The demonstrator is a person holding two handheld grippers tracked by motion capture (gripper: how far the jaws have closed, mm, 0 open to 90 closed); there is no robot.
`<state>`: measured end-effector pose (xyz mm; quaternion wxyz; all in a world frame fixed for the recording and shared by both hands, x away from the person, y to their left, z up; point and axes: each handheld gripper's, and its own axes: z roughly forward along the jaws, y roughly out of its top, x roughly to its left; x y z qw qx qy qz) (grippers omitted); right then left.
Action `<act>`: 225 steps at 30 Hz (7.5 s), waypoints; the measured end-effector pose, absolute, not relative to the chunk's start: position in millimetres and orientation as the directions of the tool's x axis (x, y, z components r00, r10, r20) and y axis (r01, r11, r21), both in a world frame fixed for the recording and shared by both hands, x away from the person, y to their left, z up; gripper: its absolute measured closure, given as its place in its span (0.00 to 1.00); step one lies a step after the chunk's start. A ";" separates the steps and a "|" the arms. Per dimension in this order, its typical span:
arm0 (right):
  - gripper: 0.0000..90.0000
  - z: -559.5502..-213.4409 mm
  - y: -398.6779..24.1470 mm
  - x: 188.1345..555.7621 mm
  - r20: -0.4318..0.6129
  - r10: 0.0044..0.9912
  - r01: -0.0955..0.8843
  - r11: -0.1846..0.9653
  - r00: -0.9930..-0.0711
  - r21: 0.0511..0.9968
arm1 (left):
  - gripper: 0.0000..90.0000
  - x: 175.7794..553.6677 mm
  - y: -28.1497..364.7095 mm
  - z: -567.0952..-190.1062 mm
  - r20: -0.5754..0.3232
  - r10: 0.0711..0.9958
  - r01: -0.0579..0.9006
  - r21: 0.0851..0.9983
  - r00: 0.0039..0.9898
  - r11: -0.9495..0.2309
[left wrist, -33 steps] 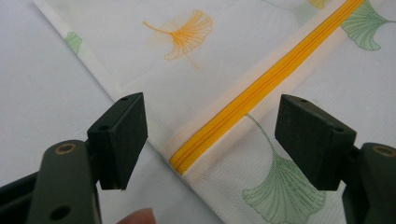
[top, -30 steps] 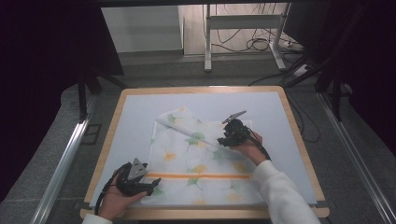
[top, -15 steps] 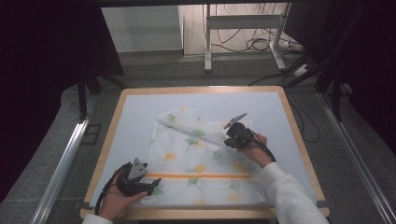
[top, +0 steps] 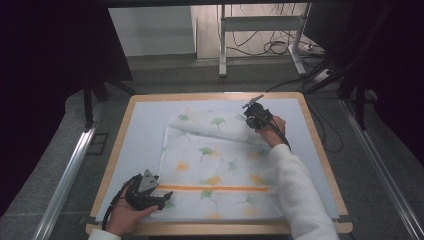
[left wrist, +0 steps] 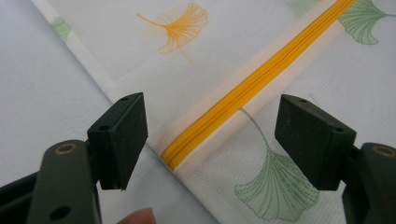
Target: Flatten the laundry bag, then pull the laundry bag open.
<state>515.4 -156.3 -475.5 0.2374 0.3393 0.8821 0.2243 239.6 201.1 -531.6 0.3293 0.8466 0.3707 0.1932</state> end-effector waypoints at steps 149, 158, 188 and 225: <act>0.99 -507.2 -276.1 253.9 0.077 0.711 0.586 0.507 -0.698 0.632 | 0.35 285.0 -4.9 -491.5 -0.031 0.511 0.358 0.749 0.859 -0.558; 0.99 -509.3 -275.4 254.0 0.073 0.711 0.589 0.515 -0.699 0.623 | 0.37 286.2 -24.0 -494.6 -0.029 0.481 0.340 0.744 0.876 -0.575; 0.99 -512.5 -273.6 244.7 0.084 0.706 0.598 0.523 -0.703 0.607 | 0.49 296.0 -77.9 -509.4 -0.002 0.395 0.282 0.704 0.919 -0.652; 0.99 -512.8 -275.3 246.2 0.095 0.693 0.594 0.529 -0.714 0.606 | 0.81 306.7 -92.7 -517.8 -0.063 0.364 0.309 0.671 0.929 -0.674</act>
